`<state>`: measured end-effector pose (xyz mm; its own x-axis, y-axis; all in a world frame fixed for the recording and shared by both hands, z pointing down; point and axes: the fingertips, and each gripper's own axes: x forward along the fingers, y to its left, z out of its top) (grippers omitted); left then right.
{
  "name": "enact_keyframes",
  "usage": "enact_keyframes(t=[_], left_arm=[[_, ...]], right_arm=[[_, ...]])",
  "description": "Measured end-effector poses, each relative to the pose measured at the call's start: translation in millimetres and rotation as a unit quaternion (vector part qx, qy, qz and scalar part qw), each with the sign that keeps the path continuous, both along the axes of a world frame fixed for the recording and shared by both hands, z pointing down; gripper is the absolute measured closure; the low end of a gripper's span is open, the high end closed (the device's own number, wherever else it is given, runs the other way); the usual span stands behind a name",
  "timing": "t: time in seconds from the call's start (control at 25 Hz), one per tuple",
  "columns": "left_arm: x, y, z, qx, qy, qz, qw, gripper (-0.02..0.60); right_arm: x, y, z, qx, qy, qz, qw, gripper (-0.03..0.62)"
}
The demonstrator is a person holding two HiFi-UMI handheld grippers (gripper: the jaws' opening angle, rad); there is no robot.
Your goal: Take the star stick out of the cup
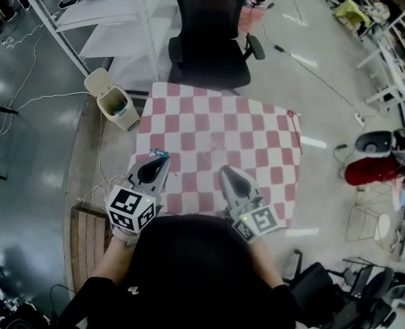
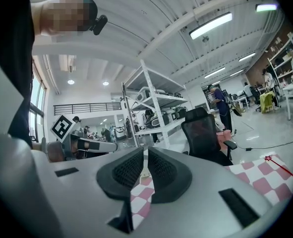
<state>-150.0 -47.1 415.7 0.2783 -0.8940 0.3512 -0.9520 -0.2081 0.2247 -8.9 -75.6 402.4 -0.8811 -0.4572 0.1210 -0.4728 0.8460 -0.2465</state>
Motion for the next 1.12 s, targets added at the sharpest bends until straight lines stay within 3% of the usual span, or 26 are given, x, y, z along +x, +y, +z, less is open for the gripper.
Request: enact_keyframes(t=[0.36, 1.12], left_arm=[[6.7, 9.6, 2.8, -0.005, 0.002, 0.004, 1.0000, 0.531], [5.6, 14.7, 4.5, -0.005, 0.002, 0.012, 0.9999, 0.531]], right_arm=[[-3.9, 13.5, -2.3, 0.032, 0.015, -0.013, 0.999, 0.568], [-3.8, 16.0, 0.9, 0.017, 0.021, 0.002, 1.000, 0.568]])
